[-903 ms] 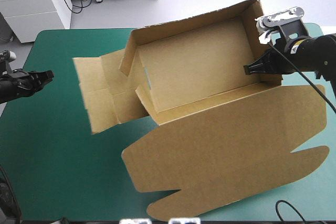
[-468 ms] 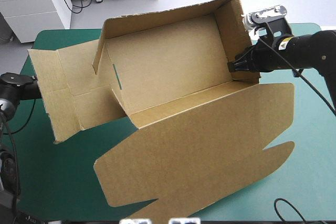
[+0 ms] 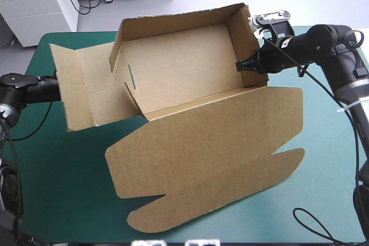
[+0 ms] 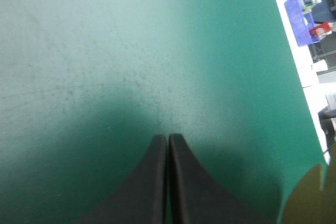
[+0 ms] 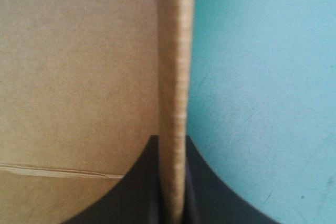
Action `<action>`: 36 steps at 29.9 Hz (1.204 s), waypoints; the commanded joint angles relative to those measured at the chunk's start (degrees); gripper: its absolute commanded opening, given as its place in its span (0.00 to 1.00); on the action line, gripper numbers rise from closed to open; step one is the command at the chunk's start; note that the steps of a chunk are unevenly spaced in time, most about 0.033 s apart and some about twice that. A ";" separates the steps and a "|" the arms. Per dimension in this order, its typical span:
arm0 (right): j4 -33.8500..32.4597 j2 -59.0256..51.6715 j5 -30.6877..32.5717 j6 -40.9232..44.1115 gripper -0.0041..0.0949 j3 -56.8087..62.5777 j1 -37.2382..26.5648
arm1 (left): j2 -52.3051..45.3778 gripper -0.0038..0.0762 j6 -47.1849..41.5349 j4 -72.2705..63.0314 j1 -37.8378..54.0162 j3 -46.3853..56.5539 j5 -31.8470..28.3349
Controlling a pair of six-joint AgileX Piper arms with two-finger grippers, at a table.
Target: Fold the box
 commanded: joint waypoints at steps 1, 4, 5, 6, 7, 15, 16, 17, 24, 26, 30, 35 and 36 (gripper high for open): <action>2.16 0.34 -3.77 0.11 0.02 -1.49 0.08 | -3.79 0.04 1.48 -7.99 -0.16 -2.15 4.09; 2.16 2.40 -4.47 0.23 0.03 -1.49 0.08 | -5.51 0.04 2.31 -8.91 -0.16 -2.29 3.14; 2.32 2.83 -4.84 0.32 0.03 -1.49 0.08 | -6.36 0.04 2.31 -8.91 -0.26 -2.29 1.71; 2.33 3.14 -5.26 0.32 0.03 -1.49 0.33 | -7.27 0.04 2.31 -8.91 -0.25 -2.29 0.47; 2.33 3.42 -5.75 0.32 0.03 -1.49 0.69 | -7.94 0.04 2.31 -8.91 -0.28 -2.29 0.07; 1.64 3.89 -11.16 0.32 0.03 -1.49 5.28 | -11.70 0.04 2.05 -9.16 -5.59 -2.29 -0.97; 1.27 3.93 -11.75 0.32 0.03 -1.49 5.93 | -11.76 0.04 1.51 -8.88 -6.66 -2.29 -1.90; 1.00 3.93 -11.95 0.45 0.03 -1.49 6.28 | -11.76 0.04 0.70 -8.03 -7.47 -2.29 -2.98; -3.76 3.93 -11.94 3.13 0.03 -1.49 6.91 | -11.76 0.04 -2.02 -5.86 -10.70 -2.29 -5.88; -3.88 3.93 -11.18 3.13 0.03 -1.49 6.91 | -11.76 0.04 -2.02 -5.86 -10.70 -2.29 -5.73; -4.09 3.93 -10.67 3.13 0.03 -1.49 6.91 | -11.76 0.04 -2.02 -5.96 -10.70 -2.29 -4.70; -6.26 3.93 -10.34 3.55 0.03 -1.49 6.91 | -11.76 0.04 -2.02 -8.57 -10.70 -2.29 -0.87; -6.42 3.93 -10.18 3.55 0.03 -1.49 6.91 | -11.76 0.04 -2.02 -9.88 -10.70 -2.43 0.10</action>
